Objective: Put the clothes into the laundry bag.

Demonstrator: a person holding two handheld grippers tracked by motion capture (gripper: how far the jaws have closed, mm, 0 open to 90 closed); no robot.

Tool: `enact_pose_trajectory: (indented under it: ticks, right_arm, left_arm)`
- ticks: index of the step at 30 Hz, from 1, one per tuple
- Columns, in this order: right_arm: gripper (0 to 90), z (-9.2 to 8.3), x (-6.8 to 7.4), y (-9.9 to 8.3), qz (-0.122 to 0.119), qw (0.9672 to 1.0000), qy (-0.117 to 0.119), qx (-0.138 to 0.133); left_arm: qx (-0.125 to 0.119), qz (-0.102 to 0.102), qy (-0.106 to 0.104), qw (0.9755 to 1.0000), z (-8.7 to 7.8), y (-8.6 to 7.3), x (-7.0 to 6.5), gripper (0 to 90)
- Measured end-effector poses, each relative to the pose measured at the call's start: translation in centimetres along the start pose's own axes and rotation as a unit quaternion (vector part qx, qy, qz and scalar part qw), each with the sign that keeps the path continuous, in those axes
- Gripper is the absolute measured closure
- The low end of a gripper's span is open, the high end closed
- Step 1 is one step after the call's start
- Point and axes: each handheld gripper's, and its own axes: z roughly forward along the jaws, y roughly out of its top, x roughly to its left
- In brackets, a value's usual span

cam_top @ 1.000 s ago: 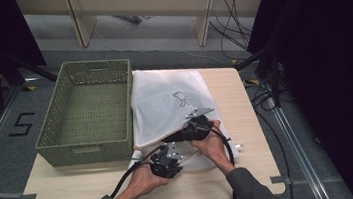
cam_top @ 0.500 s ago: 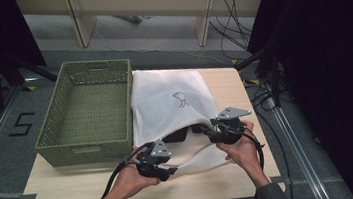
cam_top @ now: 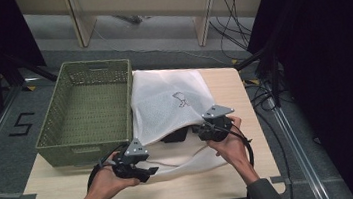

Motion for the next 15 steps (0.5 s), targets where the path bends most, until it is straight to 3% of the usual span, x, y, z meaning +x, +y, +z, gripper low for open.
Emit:
enact_pose_trajectory:
  ticks: [2,6,7,8,9,10,11,12,15]
  right_arm:
    - [53.2,0.1,0.2,0.4,-0.007,1.0000,0.005,-0.004]
    - [80.5,0.1,0.4,1.0,-0.027,0.9995,0.011,-0.012]
    - [83.5,0.1,0.4,1.0,-0.033,0.9993,0.014,-0.014]
    - [84.9,0.1,0.3,1.1,-0.045,0.9987,0.016,-0.015]
    - [85.7,0.0,0.4,1.2,-0.046,0.9987,0.017,-0.011]
    - [86.2,-0.2,0.5,1.2,-0.045,0.9988,0.016,-0.008]
    - [86.4,-0.5,0.5,1.3,-0.056,0.9983,0.012,-0.012]
    - [86.5,-0.7,0.6,1.4,-0.057,0.9983,0.011,-0.010]
    - [86.9,-1.2,0.9,1.3,-0.078,0.9967,0.024,0.006]
  left_arm:
    - [-0.002,-0.002,0.002,1.0000,-0.2,-0.2,0.2,43.6]
    - [-0.006,-0.012,0.005,0.9999,-0.7,-0.4,0.5,42.8]
    - [-0.005,-0.003,0.008,1.0000,-0.9,-0.4,0.6,42.6]
    - [-0.007,-0.013,0.007,0.9999,-1.0,-0.5,0.6,42.6]
    - [-0.008,-0.002,0.011,0.9999,-1.1,-0.4,0.8,42.4]
    - [-0.006,-0.015,0.014,0.9998,-1.1,-0.5,0.7,42.3]
    - [-0.008,-0.007,0.011,0.9999,-1.2,-0.5,0.9,42.3]
    - [-0.008,-0.017,0.013,0.9997,-1.2,-0.5,0.8,42.4]
    - [-0.004,-0.009,0.013,0.9999,-0.9,-0.6,0.9,44.3]
